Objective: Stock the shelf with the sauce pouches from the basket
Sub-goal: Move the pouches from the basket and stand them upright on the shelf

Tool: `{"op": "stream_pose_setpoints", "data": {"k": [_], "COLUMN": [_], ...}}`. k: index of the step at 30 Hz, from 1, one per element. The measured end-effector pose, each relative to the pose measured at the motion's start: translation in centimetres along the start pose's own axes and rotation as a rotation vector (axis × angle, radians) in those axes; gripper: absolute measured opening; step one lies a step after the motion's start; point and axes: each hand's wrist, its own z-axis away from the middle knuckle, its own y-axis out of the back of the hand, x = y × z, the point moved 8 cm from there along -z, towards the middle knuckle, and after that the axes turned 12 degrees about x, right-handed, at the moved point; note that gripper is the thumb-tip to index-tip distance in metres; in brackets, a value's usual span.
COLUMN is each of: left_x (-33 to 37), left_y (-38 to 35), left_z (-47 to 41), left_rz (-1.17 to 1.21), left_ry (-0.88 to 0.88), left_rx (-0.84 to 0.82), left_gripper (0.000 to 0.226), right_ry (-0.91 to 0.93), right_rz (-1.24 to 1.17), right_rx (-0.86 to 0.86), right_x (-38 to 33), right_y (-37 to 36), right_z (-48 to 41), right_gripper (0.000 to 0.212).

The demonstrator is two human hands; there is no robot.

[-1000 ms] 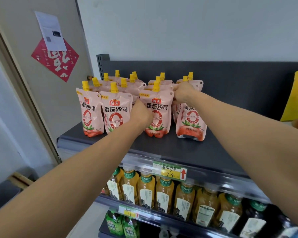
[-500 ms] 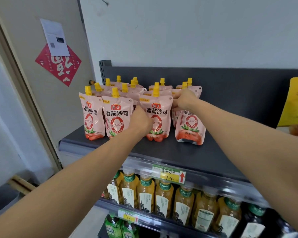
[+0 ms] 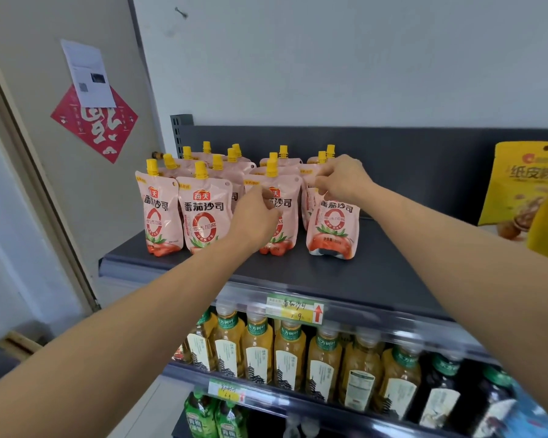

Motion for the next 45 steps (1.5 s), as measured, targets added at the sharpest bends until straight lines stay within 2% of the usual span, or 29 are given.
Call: {"op": "stream_pose_setpoints", "data": {"k": [5, 9, 13, 16, 18, 23, 26, 32, 40, 45], "left_x": [1.6, 2.2, 2.1, 1.8, 1.7, 1.1, 0.6, -0.5, -1.6, -1.3], "left_y": [-1.0, -1.5, -2.0, -2.3, -2.5, -3.2, -3.7, -4.2, -4.3, -4.3], "left_z": [0.7, 1.3, 1.7, 1.9, 2.1, 2.4, 2.3, 2.0, 1.9, 1.8], "left_rz": [0.032, 0.058, 0.050, 0.021, 0.013, 0.025, 0.033, 0.050, 0.031, 0.026], "left_ry": [-0.046, -0.067, -0.061, -0.057, -0.062, -0.056, -0.051, -0.044, 0.006, -0.005], "left_rx": [-0.036, -0.063, -0.108, -0.137, -0.163, -0.225, -0.244, -0.252, -0.265, -0.258], "left_gripper": [0.030, 0.028, 0.030, 0.030, 0.030, 0.028, 0.026, 0.023, 0.027, 0.028], "right_ry": [-0.067, -0.271, -0.595, -0.781, -0.821, -0.833, -0.778, -0.635, -0.556, -0.578], "right_rz": [0.149, 0.219, -0.084, -0.313, -0.351, -0.459, -0.452, -0.357, -0.393, -0.464], "right_rx": [-0.005, -0.036, -0.148, -0.193, -0.174, -0.045, 0.031, 0.216, 0.285, 0.244], "right_x": [2.3, 6.3, 9.2, 9.9, 10.5, 11.7, 12.0, 12.5, 12.5, 12.7], "right_y": [1.4, 1.4, -0.6, -2.3, -2.8, -3.1, -2.7, -2.1, -2.7, -3.1], "right_z": [1.2, 2.9, 4.9, 5.8, 5.9, 5.5, 4.9, 3.6, 3.6, 3.6], "right_gripper": [0.025, 0.028, 0.039, 0.015, 0.017, 0.023, 0.008, 0.027, 0.028, 0.023]}}
